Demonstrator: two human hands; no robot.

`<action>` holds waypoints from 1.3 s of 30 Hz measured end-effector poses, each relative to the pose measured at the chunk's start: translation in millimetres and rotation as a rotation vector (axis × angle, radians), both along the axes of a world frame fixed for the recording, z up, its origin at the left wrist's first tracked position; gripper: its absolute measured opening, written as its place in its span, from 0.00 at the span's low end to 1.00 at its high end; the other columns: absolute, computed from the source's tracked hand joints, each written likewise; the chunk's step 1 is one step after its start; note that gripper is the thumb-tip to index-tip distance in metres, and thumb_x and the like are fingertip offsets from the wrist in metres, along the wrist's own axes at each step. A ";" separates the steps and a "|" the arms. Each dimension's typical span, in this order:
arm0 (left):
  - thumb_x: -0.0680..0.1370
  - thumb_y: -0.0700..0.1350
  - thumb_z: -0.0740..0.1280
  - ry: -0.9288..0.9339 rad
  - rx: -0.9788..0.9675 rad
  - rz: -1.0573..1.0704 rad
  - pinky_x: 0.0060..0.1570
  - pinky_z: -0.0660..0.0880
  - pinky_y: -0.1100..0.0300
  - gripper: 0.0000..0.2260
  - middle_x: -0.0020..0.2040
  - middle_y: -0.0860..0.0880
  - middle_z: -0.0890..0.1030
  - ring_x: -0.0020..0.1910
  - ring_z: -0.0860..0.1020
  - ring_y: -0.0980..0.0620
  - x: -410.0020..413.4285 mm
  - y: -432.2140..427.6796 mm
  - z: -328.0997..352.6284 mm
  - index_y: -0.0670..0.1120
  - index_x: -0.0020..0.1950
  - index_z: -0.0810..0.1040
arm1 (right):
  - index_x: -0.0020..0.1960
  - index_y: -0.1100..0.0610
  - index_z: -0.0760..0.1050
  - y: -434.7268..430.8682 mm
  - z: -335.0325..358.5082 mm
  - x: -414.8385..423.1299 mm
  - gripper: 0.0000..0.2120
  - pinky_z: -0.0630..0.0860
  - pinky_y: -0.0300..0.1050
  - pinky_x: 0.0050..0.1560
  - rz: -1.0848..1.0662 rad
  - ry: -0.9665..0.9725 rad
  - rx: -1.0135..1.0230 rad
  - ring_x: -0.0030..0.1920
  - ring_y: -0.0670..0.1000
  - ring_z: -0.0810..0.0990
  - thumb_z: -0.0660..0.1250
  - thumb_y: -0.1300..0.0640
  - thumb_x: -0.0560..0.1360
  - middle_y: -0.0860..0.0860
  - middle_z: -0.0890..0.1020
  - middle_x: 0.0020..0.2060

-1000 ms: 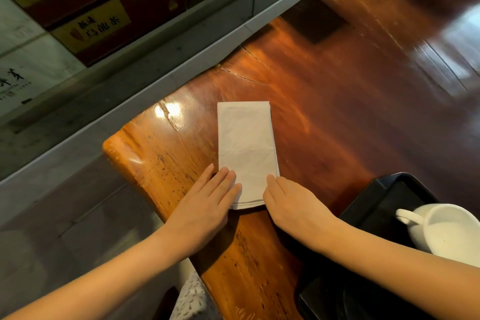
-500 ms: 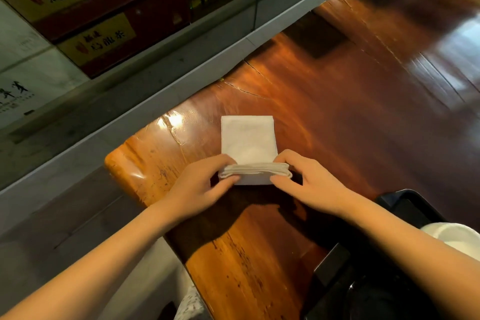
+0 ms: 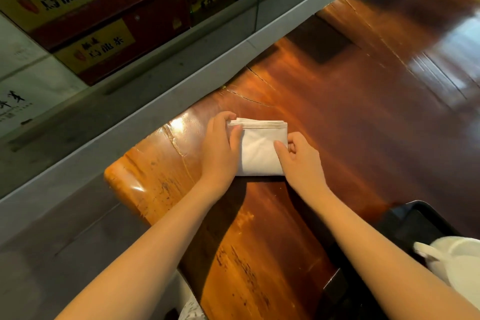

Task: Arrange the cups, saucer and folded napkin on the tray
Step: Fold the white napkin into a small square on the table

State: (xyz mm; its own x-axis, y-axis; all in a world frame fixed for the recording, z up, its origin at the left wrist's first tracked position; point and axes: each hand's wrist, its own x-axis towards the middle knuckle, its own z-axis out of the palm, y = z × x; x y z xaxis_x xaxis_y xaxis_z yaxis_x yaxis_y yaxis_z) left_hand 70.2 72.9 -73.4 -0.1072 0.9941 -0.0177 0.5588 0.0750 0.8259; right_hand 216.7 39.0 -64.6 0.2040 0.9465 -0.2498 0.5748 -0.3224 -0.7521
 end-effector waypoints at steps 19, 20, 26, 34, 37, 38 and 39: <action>0.81 0.57 0.45 0.821 -0.007 -0.349 0.70 0.33 0.43 0.23 0.79 0.53 0.50 0.78 0.45 0.48 -12.2 24.7 -27.7 0.56 0.76 0.54 | 0.76 0.54 0.39 20.2 -31.2 -16.5 0.36 0.40 0.54 0.74 0.620 -0.754 0.111 0.77 0.52 0.41 0.42 0.34 0.76 0.52 0.44 0.77; 0.81 0.57 0.45 0.828 -0.010 -0.360 0.70 0.33 0.43 0.23 0.79 0.53 0.50 0.78 0.44 0.48 -12.8 25.6 -26.8 0.56 0.76 0.53 | 0.75 0.53 0.37 20.2 -28.6 -12.4 0.37 0.38 0.53 0.74 0.644 -0.744 0.101 0.76 0.51 0.39 0.43 0.33 0.75 0.52 0.42 0.77; 0.81 0.55 0.50 0.865 0.039 -0.374 0.72 0.39 0.40 0.23 0.79 0.49 0.51 0.77 0.47 0.45 -11.9 25.9 -21.3 0.53 0.77 0.53 | 0.76 0.55 0.35 14.6 -24.3 18.1 0.45 0.31 0.47 0.71 0.774 -0.721 0.035 0.73 0.47 0.31 0.47 0.29 0.72 0.50 0.34 0.75; 0.79 0.61 0.42 0.931 0.168 -0.689 0.74 0.42 0.50 0.28 0.77 0.49 0.49 0.76 0.45 0.49 -25.9 3.8 -28.9 0.49 0.76 0.49 | 0.77 0.57 0.38 16.0 -25.4 20.2 0.45 0.33 0.47 0.72 0.805 -0.727 0.091 0.74 0.48 0.32 0.46 0.29 0.73 0.53 0.39 0.77; 0.79 0.61 0.44 0.906 0.144 -0.662 0.73 0.39 0.51 0.27 0.76 0.51 0.42 0.75 0.39 0.51 -25.6 5.0 -32.6 0.51 0.75 0.42 | 0.77 0.59 0.42 17.0 -22.2 24.4 0.48 0.41 0.51 0.75 0.857 -0.778 0.111 0.75 0.52 0.38 0.46 0.26 0.71 0.55 0.43 0.77; 0.79 0.61 0.44 0.904 0.138 -0.667 0.73 0.39 0.52 0.27 0.76 0.52 0.41 0.74 0.38 0.51 -24.9 4.9 -32.7 0.51 0.74 0.41 | 0.77 0.59 0.45 15.8 -21.0 25.6 0.48 0.43 0.52 0.75 0.870 -0.808 0.121 0.76 0.54 0.41 0.46 0.26 0.70 0.56 0.46 0.77; 0.79 0.62 0.44 0.897 0.128 -0.675 0.73 0.38 0.52 0.28 0.75 0.52 0.41 0.74 0.37 0.51 -24.7 4.8 -32.8 0.51 0.74 0.41 | 0.77 0.60 0.48 14.1 -19.8 26.2 0.48 0.46 0.54 0.75 0.868 -0.832 0.138 0.77 0.55 0.45 0.46 0.26 0.70 0.57 0.49 0.77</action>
